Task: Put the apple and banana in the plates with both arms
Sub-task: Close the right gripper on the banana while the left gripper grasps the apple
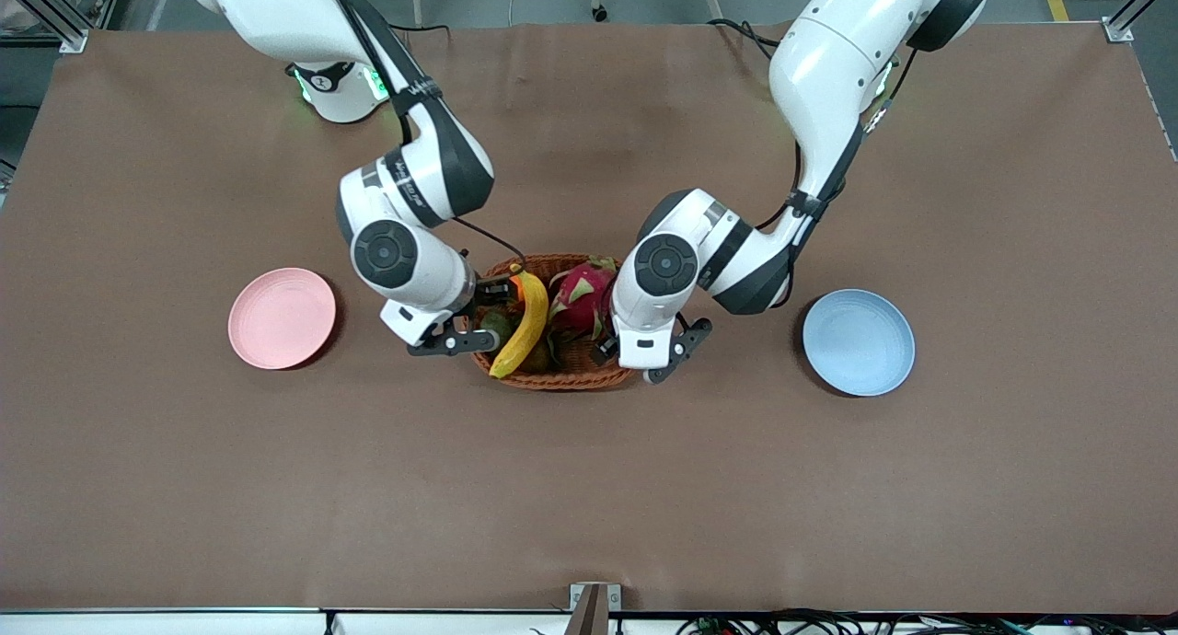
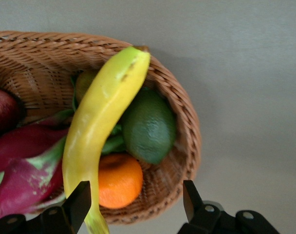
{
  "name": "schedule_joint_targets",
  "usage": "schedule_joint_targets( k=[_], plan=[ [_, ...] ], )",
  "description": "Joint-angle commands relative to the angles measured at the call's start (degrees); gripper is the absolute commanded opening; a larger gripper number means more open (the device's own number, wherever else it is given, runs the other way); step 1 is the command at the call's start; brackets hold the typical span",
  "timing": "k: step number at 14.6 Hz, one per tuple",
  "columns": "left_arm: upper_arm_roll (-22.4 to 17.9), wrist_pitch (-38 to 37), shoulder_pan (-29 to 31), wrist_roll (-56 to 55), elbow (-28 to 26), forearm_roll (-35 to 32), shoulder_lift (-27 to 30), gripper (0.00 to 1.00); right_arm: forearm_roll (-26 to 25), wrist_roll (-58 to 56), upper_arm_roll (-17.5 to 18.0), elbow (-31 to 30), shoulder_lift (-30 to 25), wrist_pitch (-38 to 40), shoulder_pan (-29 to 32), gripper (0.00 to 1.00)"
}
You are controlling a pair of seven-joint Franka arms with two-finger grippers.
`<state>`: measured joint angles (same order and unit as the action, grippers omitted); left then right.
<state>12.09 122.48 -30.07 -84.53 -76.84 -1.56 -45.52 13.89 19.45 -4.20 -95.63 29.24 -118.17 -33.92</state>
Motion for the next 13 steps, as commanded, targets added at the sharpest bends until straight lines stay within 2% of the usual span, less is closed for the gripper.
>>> schedule_joint_targets(
  k=[1,4,13],
  plan=[
    [-0.6,-0.6,-0.7,-2.6,0.4,-0.9,-0.7,1.0,3.2,0.9,-0.5,1.2,2.1,-2.3,-1.8,0.82],
    [-0.8,-0.6,-1.3,-6.7,0.3,-1.0,-1.5,1.0,5.4,0.9,-0.5,1.2,2.4,-2.6,-2.3,0.79],
    [-1.0,-0.6,-1.8,-12.1,-0.9,-1.1,-3.3,1.0,4.8,-2.6,-0.5,1.2,2.7,-2.1,-6.2,0.79]
  ],
)
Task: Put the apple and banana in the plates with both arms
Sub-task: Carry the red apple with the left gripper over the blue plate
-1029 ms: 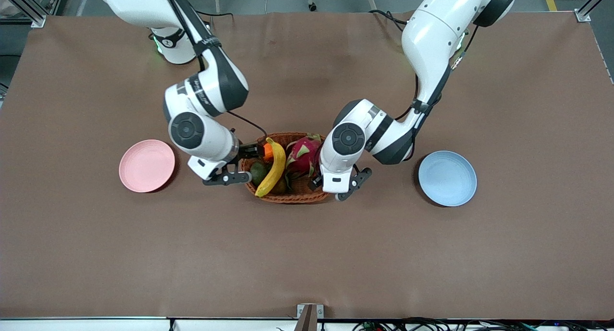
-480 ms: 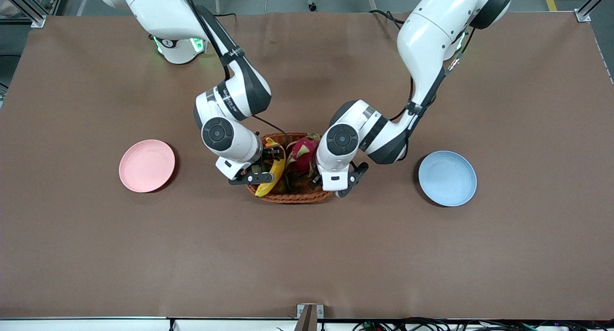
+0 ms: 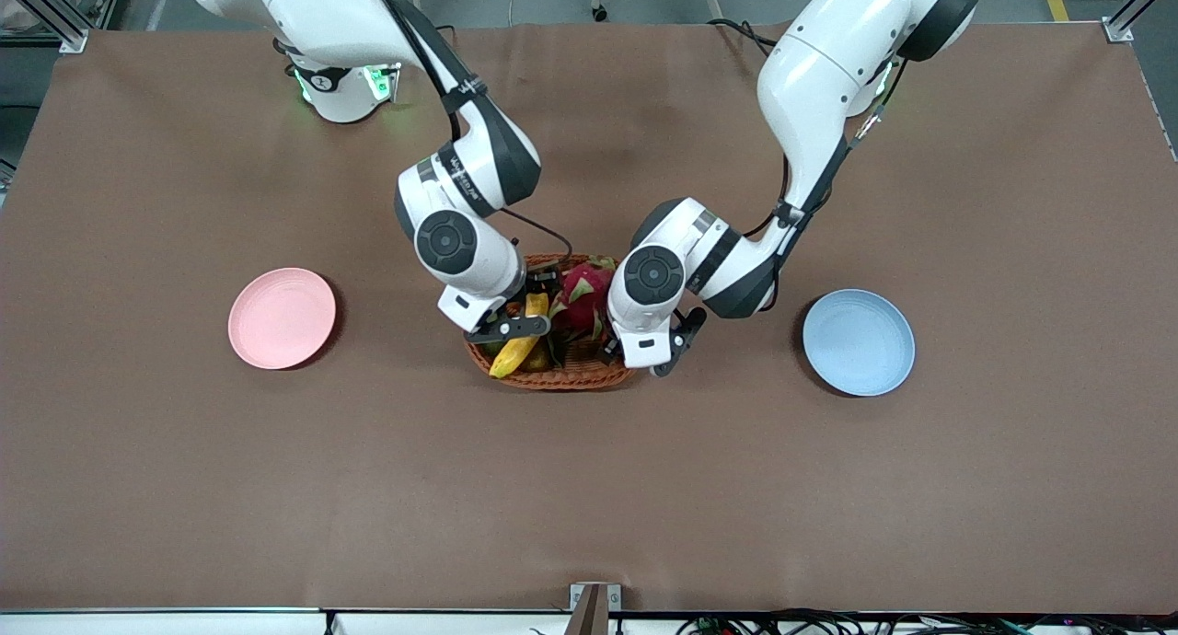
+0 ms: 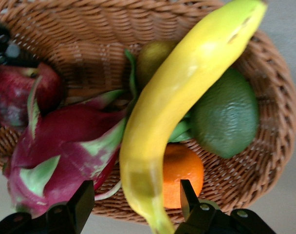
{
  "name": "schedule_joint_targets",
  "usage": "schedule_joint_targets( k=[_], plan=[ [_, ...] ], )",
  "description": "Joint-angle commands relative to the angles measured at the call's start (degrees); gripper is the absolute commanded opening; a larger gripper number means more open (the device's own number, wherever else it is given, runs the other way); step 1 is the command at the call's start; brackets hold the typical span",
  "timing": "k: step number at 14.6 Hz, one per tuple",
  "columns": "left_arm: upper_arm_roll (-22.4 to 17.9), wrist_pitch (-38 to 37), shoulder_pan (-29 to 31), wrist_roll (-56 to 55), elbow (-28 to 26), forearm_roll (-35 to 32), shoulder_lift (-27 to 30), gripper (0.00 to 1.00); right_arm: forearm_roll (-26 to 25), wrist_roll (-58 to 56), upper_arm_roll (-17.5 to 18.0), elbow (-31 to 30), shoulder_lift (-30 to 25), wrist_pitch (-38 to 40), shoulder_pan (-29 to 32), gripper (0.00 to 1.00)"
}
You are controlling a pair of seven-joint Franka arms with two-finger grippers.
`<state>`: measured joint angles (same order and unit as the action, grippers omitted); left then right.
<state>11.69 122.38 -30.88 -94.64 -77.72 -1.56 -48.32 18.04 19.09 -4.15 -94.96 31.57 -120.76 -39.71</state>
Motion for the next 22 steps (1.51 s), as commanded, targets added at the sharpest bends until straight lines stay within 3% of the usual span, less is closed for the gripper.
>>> schedule_joint_targets(
  k=[1,3,6,8,13,17,20,22],
  plan=[
    [-0.6,-0.4,-1.1,-2.5,0.0,-1.1,-0.6,1.0,0.7,-3.4,-0.5,0.6,0.6,0.4,-0.4,0.79],
    [-0.6,-0.4,-1.2,-2.7,0.0,-1.0,-0.6,0.96,0.5,-5.7,-0.6,0.6,0.7,0.5,-0.2,0.78],
    [-0.5,-0.4,-1.3,-2.8,0.2,-1.0,-0.5,0.54,0.2,-6.9,-0.7,0.6,0.8,0.4,-0.4,0.73],
    [-0.5,-0.5,-1.1,-2.9,0.5,-0.9,0.3,0.38,-1.2,-6.9,-0.7,0.6,0.9,0.1,-0.5,0.69],
    [-1.7,-6.0,0.4,-1.9,1.1,-1.2,7.5,0.35,-3.9,-6.9,-0.6,0.5,1.0,0.4,-0.7,0.67],
    [-1.6,-11.0,5.7,7.9,-0.8,-2.9,13.6,0.35,-3.9,-6.9,-0.6,0.5,1.3,0.5,-1.2,0.67],
    [-1.0,-9.6,12.3,14.5,-9.4,-8.4,17.3,0.34,-4.0,-7.0,-0.7,0.5,1.3,0.4,-2.1,0.66],
    [-1.0,-8.0,16.4,19.9,-14.3,-8.6,19.0,0.34,-5.6,-7.0,-0.6,0.5,1.3,0.4,-2.1,0.65]
  ],
)
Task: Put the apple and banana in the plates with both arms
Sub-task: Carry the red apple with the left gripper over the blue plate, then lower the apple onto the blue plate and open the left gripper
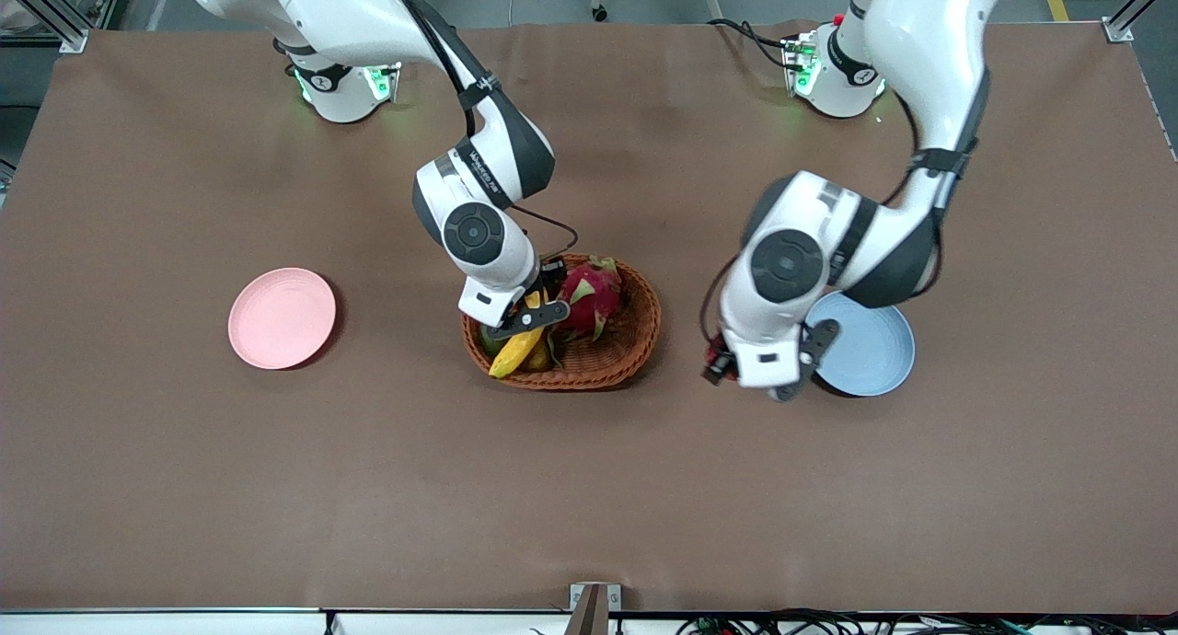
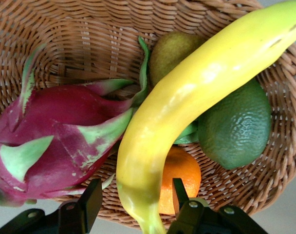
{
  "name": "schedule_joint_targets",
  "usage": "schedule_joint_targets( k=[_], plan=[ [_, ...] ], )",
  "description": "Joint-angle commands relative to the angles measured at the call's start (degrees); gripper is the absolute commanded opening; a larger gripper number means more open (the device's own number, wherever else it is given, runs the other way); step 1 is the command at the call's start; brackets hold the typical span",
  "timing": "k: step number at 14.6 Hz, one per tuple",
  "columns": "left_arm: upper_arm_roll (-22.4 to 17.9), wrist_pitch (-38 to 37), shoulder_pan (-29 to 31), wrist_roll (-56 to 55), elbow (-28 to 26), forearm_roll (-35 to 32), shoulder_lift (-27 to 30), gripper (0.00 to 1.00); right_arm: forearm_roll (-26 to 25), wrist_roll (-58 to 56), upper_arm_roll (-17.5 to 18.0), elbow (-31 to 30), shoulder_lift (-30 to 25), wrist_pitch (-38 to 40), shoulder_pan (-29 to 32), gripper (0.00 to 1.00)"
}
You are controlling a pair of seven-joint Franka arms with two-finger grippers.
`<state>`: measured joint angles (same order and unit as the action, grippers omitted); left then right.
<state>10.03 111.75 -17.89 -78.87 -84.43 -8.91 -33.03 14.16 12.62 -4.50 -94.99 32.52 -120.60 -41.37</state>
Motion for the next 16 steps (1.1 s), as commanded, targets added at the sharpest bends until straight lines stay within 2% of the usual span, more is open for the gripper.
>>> schedule_joint_targets(
  k=[1,4,8,10,15,16],
  plan=[
    [0.7,3.5,5.5,6.9,-9.8,-1.3,4.5,0.34,-3.3,-0.5,-0.2,0.5,0.4,0.3,-0.5,0.63],
    [0.7,7.3,9.5,12.7,-15.4,-1.4,5.6,0.35,-4.2,-0.6,-0.2,0.5,0.8,0.3,-0.5,0.63],
    [0.6,16.6,14.0,17.4,-23.1,-1.5,5.3,0.35,-4.4,-0.6,-0.2,0.6,0.8,0.2,-0.9,0.62],
    [0.8,17.7,16.7,19.5,-24.8,-1.8,5.3,0.35,-4.4,-0.6,-0.2,0.8,0.8,0.2,-1.1,0.58],
    [0.8,17.8,18.1,22.4,-27.0,-1.9,6.4,0.37,-4.6,-0.6,-0.2,1.6,0.8,0.2,-1.2,0.47],
    [0.8,17.9,18.2,22.5,-27.4,-1.9,6.3,0.41,-5.0,-0.7,-0.2,1.5,0.9,0.2,-1.2,0.47]
  ],
)
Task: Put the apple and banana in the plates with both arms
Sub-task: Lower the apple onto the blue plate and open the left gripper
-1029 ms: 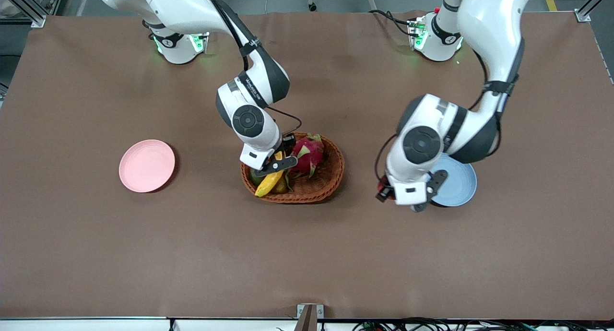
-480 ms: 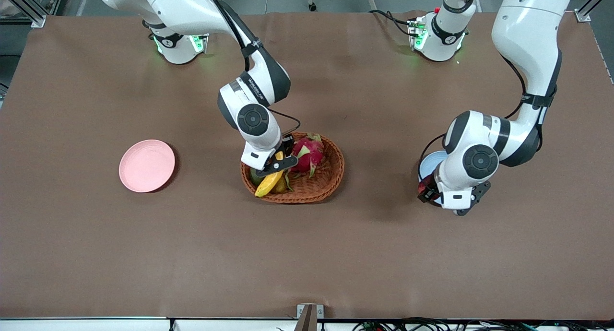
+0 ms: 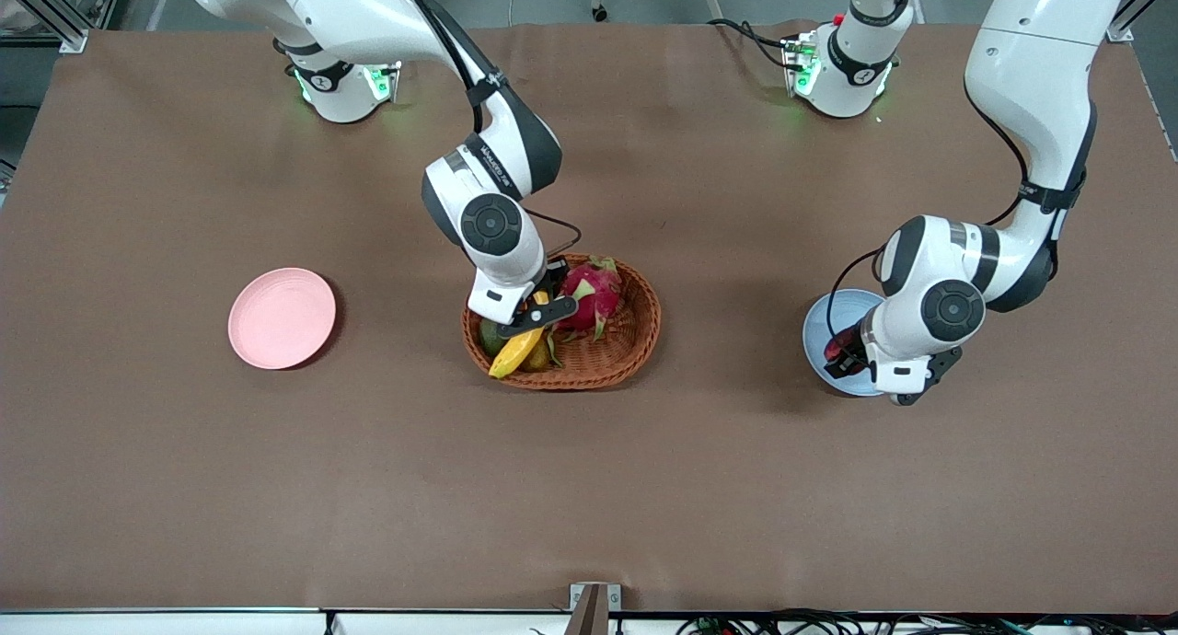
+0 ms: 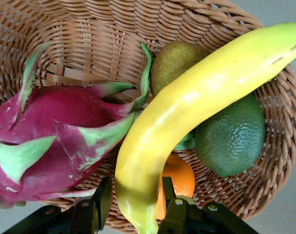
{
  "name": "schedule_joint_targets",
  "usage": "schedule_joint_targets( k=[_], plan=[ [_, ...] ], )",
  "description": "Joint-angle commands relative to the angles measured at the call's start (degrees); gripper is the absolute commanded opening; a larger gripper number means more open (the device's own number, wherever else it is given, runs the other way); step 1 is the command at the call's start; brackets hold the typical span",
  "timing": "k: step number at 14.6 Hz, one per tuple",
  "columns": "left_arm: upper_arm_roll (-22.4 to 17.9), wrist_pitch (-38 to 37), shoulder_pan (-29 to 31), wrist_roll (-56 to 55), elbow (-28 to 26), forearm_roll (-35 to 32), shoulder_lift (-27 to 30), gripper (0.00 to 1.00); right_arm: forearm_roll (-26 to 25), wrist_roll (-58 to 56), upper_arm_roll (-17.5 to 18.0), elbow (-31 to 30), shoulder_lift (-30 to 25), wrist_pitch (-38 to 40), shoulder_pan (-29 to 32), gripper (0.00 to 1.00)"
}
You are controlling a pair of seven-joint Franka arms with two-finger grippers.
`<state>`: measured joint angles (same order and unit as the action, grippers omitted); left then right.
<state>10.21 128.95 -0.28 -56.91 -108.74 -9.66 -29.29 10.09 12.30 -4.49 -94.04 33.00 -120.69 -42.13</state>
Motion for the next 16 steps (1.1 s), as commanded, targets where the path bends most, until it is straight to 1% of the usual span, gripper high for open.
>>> schedule_joint_targets(
  k=[1,2,3,5,7,8,9,11,13,16],
  plan=[
    [0.6,0.8,1.1,1.1,-3.1,-1.2,2.5,0.47,-1.6,-0.4,-0.3,0.5,0.5,0.3,-0.4,0.46],
    [0.6,0.7,1.3,1.7,-3.2,-1.2,2.5,0.56,-2.1,-0.4,-0.3,0.5,0.8,0.3,-0.4,0.46],
    [0.6,0.7,1.3,2.3,-3.6,-1.2,2.5,0.74,-2.1,-0.4,-0.3,0.5,0.9,0.3,-0.4,0.46],
    [0.6,0.6,1.3,3.1,-3.7,-1.2,2.8,1.0,-2.2,-0.4,-0.3,0.5,1.0,0.2,-0.4,0.46],
    [0.6,0.1,1.3,5.0,-3.1,-1.2,3.8,1.0,-2.2,-0.4,-0.3,0.5,1.0,0.2,-0.4,0.45],
    [0.6,-0.3,1.3,7.9,-1.6,-1.1,4.5,1.0,-2.1,-0.4,-0.3,0.6,1.0,0.3,-0.4,0.41],
    [0.5,-2.2,1.3,10.3,0.7,-1.1,4.8,1.0,-2.2,-0.6,-0.3,0.6,1.0,0.3,-0.4,0.34],
    [0.6,-9.1,1.2,14.6,6.2,-1.1,4.9,1.0,-2.1,-0.5,-0.3,0.6,0.9,0.4,-0.4,0.21],
    [1.1,-13.9,1.2,18.3,11.8,-1.0,5.2,1.0,-2.1,-0.4,-0.3,0.7,0.8,0.5,-0.3,0.14],
    [1.7,-18.4,1.0,23.8,18.3,-1.0,6.3,1.0,-2.1,-0.3,-0.5,2.1,0.1,1.7,0.3,0.1]
  ],
)
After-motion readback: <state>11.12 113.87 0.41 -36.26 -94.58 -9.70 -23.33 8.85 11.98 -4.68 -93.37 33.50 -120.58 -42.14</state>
